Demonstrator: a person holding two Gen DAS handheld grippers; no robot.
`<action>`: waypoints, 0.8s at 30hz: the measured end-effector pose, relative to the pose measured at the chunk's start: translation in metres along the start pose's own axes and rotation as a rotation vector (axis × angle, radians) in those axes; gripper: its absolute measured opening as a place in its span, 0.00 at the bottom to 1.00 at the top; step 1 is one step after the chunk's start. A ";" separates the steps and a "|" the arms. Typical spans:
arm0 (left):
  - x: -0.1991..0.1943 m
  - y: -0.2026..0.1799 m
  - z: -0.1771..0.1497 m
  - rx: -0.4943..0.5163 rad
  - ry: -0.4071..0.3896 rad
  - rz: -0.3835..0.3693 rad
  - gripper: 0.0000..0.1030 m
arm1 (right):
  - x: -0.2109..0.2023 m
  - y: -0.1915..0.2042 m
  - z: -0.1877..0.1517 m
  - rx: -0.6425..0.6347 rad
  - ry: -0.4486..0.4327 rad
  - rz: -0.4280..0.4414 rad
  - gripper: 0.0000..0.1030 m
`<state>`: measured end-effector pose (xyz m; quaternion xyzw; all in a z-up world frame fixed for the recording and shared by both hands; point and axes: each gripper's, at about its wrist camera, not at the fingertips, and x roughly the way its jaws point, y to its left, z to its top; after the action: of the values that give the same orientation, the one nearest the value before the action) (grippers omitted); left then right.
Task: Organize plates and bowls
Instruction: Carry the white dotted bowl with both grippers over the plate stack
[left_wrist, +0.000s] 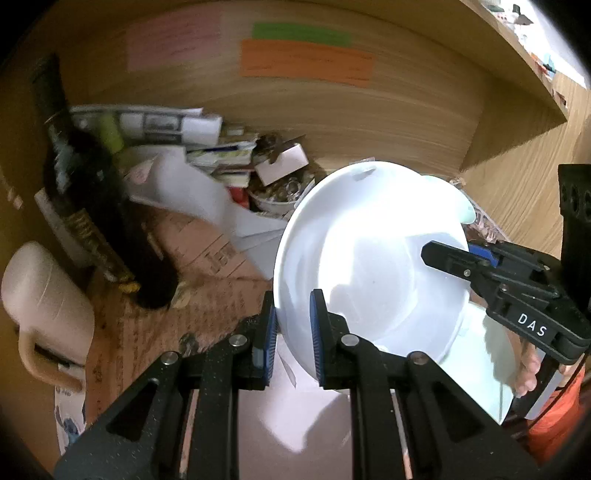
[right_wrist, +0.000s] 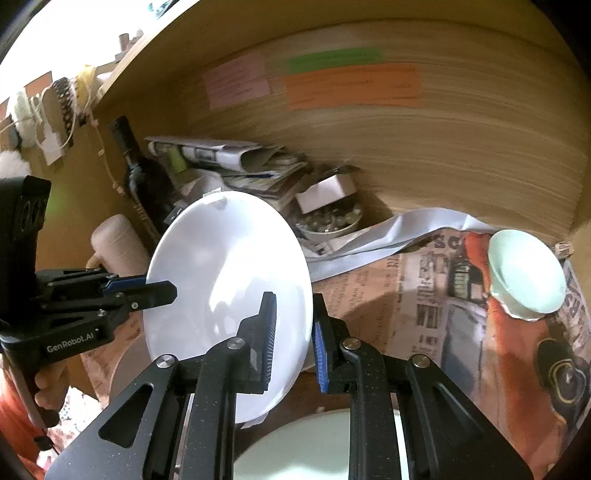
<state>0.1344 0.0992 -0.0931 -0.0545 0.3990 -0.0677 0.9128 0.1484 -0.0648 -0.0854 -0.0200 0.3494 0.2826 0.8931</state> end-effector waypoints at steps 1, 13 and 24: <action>-0.001 0.002 -0.002 -0.005 0.000 0.002 0.16 | 0.001 0.004 -0.001 -0.005 0.003 0.001 0.17; -0.019 0.030 -0.048 -0.071 0.009 0.029 0.16 | 0.012 0.040 -0.025 -0.042 0.054 0.043 0.18; -0.023 0.039 -0.080 -0.104 0.054 0.027 0.16 | 0.021 0.056 -0.041 -0.063 0.110 0.055 0.18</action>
<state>0.0626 0.1379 -0.1366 -0.0946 0.4272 -0.0359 0.8985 0.1065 -0.0175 -0.1209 -0.0538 0.3893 0.3162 0.8635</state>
